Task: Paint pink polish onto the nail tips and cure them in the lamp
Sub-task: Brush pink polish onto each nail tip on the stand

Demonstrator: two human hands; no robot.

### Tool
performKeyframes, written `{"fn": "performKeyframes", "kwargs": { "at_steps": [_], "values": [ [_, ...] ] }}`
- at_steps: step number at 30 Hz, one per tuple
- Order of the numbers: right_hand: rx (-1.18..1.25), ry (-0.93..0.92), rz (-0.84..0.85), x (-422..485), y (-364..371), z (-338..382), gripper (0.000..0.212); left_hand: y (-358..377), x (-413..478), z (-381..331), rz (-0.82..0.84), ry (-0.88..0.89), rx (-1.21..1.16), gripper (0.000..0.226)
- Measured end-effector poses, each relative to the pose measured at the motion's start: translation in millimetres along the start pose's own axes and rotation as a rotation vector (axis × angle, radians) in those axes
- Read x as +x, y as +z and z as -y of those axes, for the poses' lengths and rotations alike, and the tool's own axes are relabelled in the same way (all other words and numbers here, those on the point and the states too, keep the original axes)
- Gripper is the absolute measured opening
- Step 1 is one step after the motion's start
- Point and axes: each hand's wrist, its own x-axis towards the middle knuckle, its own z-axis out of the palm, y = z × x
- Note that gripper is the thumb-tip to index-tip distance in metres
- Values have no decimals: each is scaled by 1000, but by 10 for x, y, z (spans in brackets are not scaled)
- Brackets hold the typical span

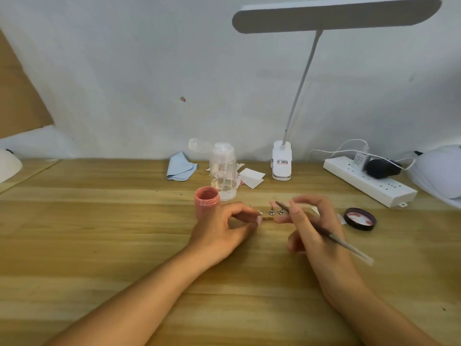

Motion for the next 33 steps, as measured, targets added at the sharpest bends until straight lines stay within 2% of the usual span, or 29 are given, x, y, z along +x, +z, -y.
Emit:
{"fn": "performKeyframes", "kwargs": {
  "at_steps": [2, 7, 8, 10, 13, 17, 25, 33],
  "values": [
    [-75, -68, -17, -15, 9, -28, 10, 24, 3, -35, -10, 15, -42, 11],
    [-543, -334, -1, -12, 23, -132, 23, 15, -7, -87, -80, 56, -126, 7],
    [-542, -318, -16, 31, 15, -153, 23, 16, -6, -104, -78, 56, -137, 7],
    [-366, -188, -38, 108, 13, -152, 16, 24, -8, -140, -57, 55, -158, 8],
    [-170, -163, -46, 60, -7, -145, 29, 55, -2, -205, -10, 35, -215, 12],
    [-427, -386, 48, 25, -10, -207, 43, 73, -21, -214, -5, -36, -301, 12],
    [-473, -417, -15, 25, -15, -192, 44, 96, -43, -267, 45, -86, -361, 10],
    [-501, -453, -40, 36, 1, -131, 47, 86, -49, -304, 69, 21, -242, 12]
  ]
}}
